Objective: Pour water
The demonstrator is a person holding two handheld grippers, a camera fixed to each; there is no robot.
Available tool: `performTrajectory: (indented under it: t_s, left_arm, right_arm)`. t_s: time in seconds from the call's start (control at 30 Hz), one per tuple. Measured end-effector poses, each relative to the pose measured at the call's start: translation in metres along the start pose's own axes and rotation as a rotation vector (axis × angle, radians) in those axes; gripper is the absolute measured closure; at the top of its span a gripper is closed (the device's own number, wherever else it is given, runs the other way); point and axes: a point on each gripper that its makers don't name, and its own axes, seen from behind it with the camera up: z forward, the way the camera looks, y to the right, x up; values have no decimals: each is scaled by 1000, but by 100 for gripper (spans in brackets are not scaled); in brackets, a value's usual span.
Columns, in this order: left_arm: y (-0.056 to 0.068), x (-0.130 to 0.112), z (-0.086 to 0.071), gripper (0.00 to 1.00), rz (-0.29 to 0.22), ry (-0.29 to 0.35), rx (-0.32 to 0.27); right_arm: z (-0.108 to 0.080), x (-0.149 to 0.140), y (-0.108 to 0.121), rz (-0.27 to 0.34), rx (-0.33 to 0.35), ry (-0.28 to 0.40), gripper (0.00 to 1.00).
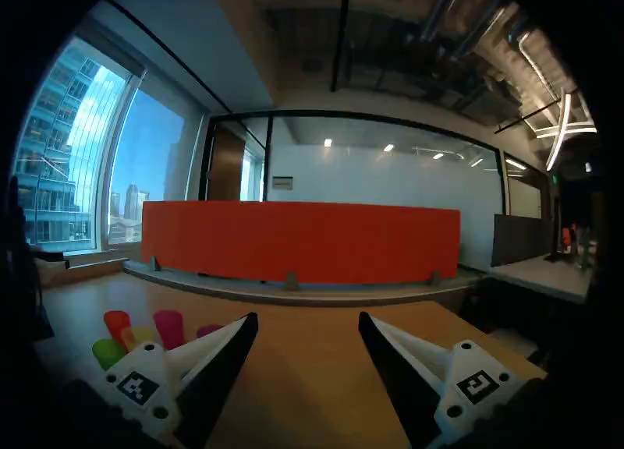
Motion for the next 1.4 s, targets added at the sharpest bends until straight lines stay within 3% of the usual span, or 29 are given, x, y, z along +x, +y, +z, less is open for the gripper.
performTrajectory:
  t_s: [0.2, 0.5, 0.9, 1.4]
  left_arm:
    - [1, -2, 0, 18, 24, 10, 18]
    - [-1, -5, -1, 18, 12, 39, 36]
    - [-8, -28, -3, 18, 0, 42, 73]
    - [-4, -50, 2, 18, -37, 26, 57]
  right_arm:
    - [-5, -1, -9, 12, 24, -16, 0]
    - [-5, -2, -14, 17, 20, -25, 0]
    - [-3, 6, -21, 21, 14, -24, 0]
    - [-3, 4, -13, 9, -9, -34, 0]
